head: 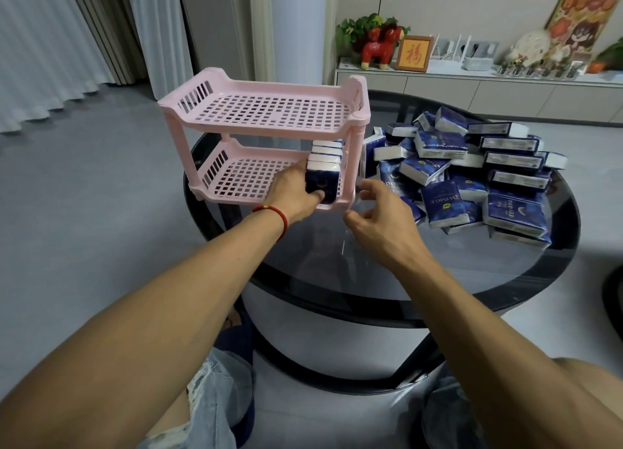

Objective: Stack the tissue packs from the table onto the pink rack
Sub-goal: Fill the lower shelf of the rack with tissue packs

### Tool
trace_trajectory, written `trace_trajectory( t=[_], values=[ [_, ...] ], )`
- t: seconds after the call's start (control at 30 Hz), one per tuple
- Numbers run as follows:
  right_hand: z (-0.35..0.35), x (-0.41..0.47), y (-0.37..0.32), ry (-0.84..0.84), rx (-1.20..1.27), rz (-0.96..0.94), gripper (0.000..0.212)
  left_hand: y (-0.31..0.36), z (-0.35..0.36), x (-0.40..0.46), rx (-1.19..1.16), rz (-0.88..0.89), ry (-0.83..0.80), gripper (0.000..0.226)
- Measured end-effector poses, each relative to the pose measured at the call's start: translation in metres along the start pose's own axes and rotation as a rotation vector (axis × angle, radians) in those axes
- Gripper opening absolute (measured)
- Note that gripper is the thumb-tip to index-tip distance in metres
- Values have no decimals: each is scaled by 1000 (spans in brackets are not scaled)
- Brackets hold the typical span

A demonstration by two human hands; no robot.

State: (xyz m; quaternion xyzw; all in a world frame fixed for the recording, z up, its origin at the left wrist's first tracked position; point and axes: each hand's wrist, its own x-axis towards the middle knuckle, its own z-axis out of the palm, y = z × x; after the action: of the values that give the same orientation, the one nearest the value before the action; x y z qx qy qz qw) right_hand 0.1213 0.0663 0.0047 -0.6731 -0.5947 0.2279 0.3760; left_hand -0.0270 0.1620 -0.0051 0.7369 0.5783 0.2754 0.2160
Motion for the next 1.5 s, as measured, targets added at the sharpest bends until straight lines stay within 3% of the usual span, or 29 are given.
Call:
trace_trajectory(
  t=[0.13, 0.23, 0.33, 0.5, 0.7, 0.8, 0.93, 1.13, 1.33, 1.5],
  values=[
    [-29, 5, 11, 78, -236, 9, 37, 0, 1, 0, -44, -14, -29, 56],
    [-35, -1, 24, -65, -517, -12, 32, -1, 0, -1, -70, -14, -48, 58],
    [-37, -7, 29, -115, -572, -99, 38, 0, -1, -3, -90, -14, -51, 60],
    [-56, -10, 33, -68, -422, -124, 33, -1, -2, -3, -124, -27, -73, 66],
    [-81, -12, 27, -162, 398, 144, 31, 0, -12, -5, -104, -60, -100, 70],
    [-84, -14, 21, -205, 565, 235, 34, 6, -23, -15, -20, -131, -47, 65],
    [-80, -14, 15, -273, 548, 247, 32, 14, -32, -51, 90, -9, 170, 44],
    [-56, -18, 2, -315, 418, 89, 26, 32, -29, -81, -208, 233, -117, 51],
    [-38, -6, 1, -157, 505, 50, 17, 24, -38, -63, -164, 170, 132, 29],
    [-26, 6, 10, -17, 182, -21, 27, 13, -46, -53, -172, 134, 287, 35]
  ],
)
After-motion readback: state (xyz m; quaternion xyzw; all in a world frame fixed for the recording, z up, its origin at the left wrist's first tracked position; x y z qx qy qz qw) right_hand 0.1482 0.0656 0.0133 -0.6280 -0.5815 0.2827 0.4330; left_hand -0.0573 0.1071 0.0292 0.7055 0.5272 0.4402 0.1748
